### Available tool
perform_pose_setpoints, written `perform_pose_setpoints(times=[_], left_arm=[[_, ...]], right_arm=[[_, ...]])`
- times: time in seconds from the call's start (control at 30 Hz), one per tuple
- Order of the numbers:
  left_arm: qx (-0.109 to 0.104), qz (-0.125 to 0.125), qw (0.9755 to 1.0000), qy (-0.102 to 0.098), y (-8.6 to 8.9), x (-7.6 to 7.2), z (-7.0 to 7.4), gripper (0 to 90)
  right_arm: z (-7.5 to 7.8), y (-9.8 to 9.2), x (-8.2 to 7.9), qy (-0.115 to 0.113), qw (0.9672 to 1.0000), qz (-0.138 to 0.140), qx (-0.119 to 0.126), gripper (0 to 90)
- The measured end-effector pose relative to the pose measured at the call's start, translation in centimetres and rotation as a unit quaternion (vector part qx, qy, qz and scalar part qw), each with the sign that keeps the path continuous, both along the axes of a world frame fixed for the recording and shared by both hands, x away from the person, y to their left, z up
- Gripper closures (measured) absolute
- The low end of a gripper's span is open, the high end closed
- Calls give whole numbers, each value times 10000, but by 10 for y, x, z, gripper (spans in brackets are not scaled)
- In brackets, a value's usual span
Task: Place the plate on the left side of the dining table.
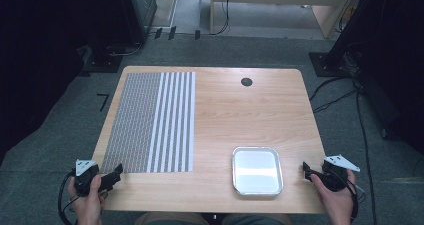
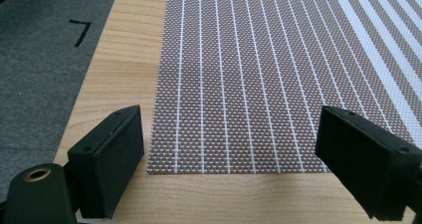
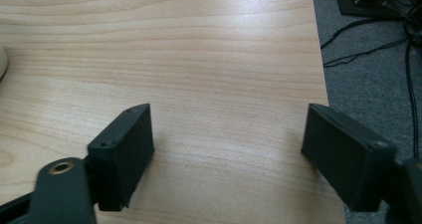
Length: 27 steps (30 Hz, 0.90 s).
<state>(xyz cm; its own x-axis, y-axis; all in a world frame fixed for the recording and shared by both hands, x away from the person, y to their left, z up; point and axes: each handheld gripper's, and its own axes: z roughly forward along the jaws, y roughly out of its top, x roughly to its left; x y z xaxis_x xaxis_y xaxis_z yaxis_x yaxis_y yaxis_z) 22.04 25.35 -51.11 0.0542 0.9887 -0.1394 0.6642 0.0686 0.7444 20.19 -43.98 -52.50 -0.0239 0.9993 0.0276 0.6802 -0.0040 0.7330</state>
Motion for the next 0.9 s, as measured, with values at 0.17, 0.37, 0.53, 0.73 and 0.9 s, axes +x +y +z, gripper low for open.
perform_pose_setpoints(times=[0.17,0.37,0.53,0.73,0.9], left_arm=[[-20,223,9996,-154,3,-3,6,82],[-167,327,9988,-326,7,-6,7,85],[75,612,9969,-495,1,-5,8,159],[-53,452,9984,-322,0,-4,7,121],[-191,227,9994,-162,-3,-2,6,78]], right_arm=[[0,2,0,10,9999,-140,8,139],[0,3,-1,-35,9998,-185,-45,152],[3,2,-5,-116,9994,-318,-18,165],[8,4,-7,-192,9992,-338,85,169],[11,11,-9,-227,9994,-265,90,168]])
